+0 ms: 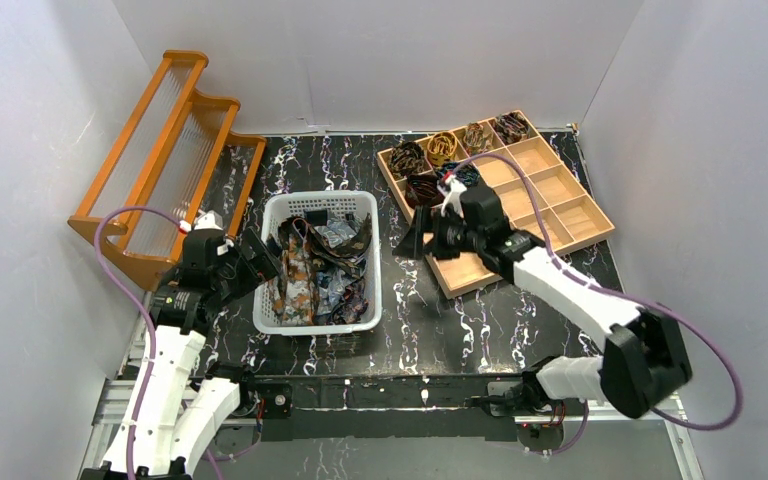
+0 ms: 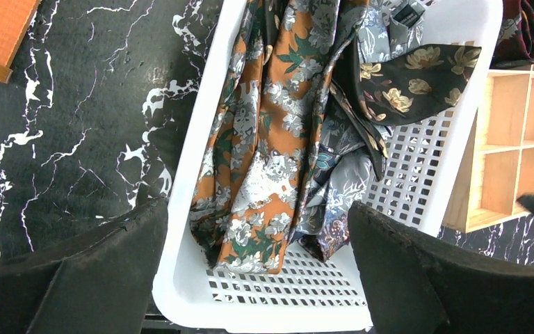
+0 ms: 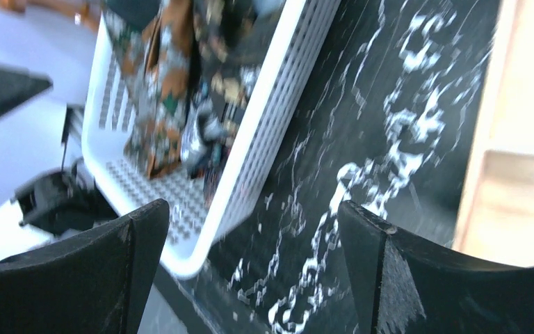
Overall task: Roll the ties
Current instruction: Move the storage box to the corner of the board, then move the bin to the corner of the board.
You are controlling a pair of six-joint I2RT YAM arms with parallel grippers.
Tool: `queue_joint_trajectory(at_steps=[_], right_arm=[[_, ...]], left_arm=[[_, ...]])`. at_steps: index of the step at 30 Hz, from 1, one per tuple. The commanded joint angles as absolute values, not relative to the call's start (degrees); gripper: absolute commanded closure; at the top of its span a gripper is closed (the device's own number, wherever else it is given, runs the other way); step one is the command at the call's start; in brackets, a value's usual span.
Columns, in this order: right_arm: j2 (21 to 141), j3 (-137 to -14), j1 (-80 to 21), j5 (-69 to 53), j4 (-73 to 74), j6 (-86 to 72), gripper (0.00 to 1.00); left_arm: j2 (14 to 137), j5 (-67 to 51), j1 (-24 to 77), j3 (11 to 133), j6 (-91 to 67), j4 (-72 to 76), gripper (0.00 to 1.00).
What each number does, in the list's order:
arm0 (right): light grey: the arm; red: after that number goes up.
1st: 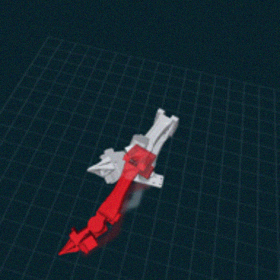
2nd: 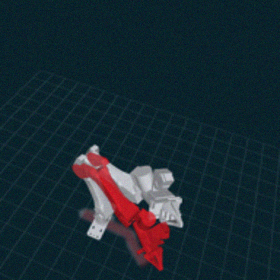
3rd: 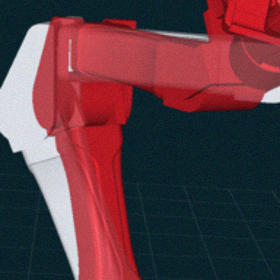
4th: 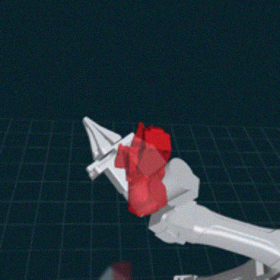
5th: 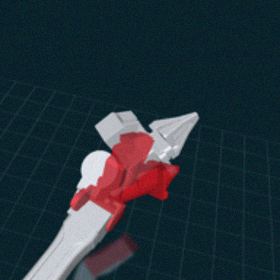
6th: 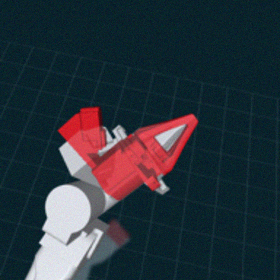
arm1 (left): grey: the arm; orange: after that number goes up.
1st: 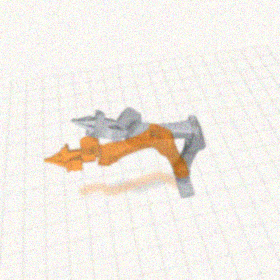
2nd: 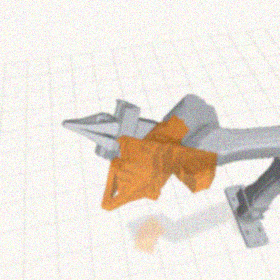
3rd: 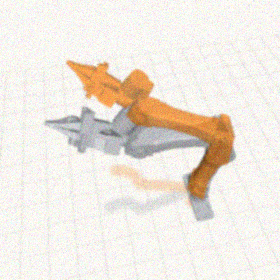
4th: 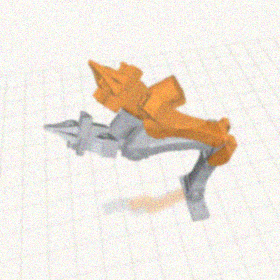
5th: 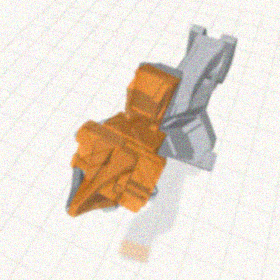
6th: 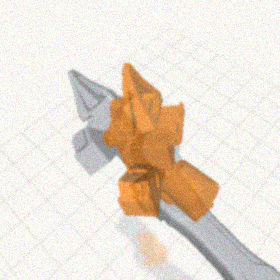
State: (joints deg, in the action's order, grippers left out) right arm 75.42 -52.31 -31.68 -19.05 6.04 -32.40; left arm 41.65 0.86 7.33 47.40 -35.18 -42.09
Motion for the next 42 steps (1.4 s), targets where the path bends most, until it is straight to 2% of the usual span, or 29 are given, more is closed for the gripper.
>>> queue_joint_trajectory(at_steps=[1, 5, 8, 13, 17, 20, 26, 36, 42], right_arm=[[66.3, -46.7, -35.3, -22.0, 10.0, -29.5, 0.01], [60.6, -42.2, -44.1, -26.1, 7.5, -29.6, 0.01], [61.0, -41.2, -54.6, -24.3, 4.9, -29.9, 0.01], [69.5, -44.4, -73.5, -15.2, 1.2, -28.9, 0.01], [78.6, -49.7, -79.7, -7.7, 0.8, -27.3, 0.01], [83.7, -53.0, -79.7, -1.2, -1.5, -27.0, 0.01], [94.7, -60.0, -78.6, 20.5, -5.5, -29.0, 0.01], [112.7, -79.9, -65.3, 6.1, -6.1, -27.2, 0.01], [121.6, -92.7, -62.2, 2.0, -2.4, -25.4, 0.01]], left_arm=[[40.7, 0.2, 7.2, 47.7, -35.2, -44.8, 0.02], [40.6, 1.1, 7.2, 47.7, -35.8, -44.8, 0.02], [41.0, 2.3, 7.2, 48.0, -35.9, -44.7, 0.02], [41.8, 6.5, 7.2, 50.1, -35.6, -47.0, 0.02], [42.1, 12.1, 7.2, 52.7, -36.0, -50.0, 0.02], [41.6, 17.0, 7.2, 54.1, -38.2, -52.6, 0.02], [39.1, 23.5, 7.2, 56.6, -41.2, -55.1, 0.02], [37.1, 23.7, 7.2, 59.0, -39.5, -54.6, 0.02], [37.7, 20.9, 7.2, 57.7, -38.6, -53.4, 0.02]])
